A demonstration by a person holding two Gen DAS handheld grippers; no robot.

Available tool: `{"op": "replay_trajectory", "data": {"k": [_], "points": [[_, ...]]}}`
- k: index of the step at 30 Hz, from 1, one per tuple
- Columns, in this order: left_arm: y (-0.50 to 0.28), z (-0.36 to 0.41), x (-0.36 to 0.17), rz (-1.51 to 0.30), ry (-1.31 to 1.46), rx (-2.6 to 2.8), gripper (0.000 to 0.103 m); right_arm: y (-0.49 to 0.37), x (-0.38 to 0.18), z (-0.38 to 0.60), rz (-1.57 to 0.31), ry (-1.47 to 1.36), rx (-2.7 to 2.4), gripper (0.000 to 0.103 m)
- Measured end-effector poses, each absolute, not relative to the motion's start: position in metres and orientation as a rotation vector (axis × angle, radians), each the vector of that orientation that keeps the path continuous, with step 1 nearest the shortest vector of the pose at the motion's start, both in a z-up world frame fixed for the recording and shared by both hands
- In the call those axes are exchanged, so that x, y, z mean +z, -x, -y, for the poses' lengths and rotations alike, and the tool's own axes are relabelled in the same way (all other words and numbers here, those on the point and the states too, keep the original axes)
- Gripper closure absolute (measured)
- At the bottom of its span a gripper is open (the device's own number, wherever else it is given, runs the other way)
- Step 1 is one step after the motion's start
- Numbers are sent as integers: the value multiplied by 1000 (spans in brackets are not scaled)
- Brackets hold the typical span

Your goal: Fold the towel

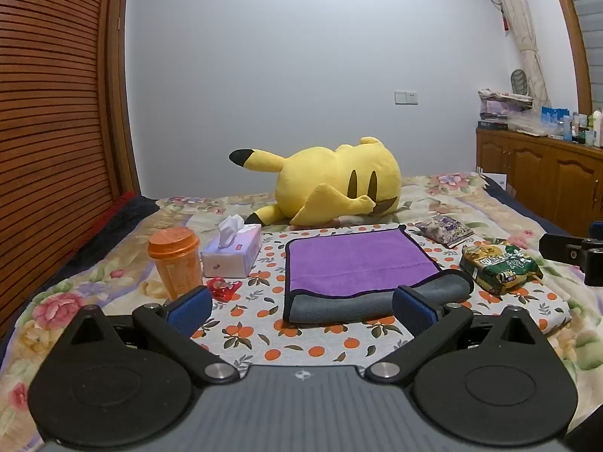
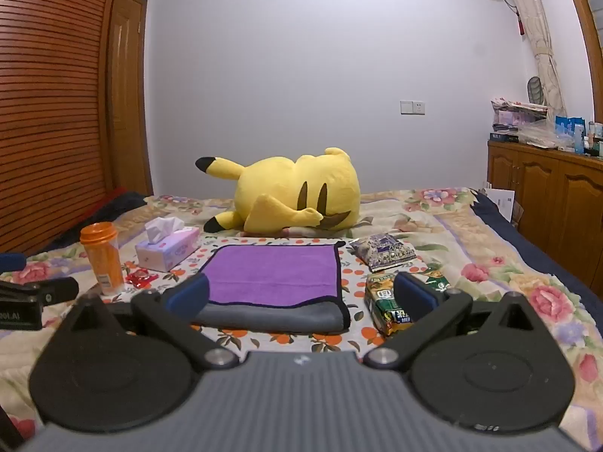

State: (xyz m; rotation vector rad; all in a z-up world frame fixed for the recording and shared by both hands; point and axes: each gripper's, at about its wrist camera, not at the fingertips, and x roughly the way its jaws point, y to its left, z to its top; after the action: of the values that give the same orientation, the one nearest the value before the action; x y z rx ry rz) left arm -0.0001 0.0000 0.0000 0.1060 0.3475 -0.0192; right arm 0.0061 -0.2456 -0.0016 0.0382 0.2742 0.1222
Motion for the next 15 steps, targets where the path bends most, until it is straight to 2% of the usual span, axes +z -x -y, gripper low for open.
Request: {"op": "replay_trajectory", "data": {"k": [15], "points": [[0, 0, 0, -346, -105, -19, 0, -7, -2, 247, -269, -46, 123, 0]]}}
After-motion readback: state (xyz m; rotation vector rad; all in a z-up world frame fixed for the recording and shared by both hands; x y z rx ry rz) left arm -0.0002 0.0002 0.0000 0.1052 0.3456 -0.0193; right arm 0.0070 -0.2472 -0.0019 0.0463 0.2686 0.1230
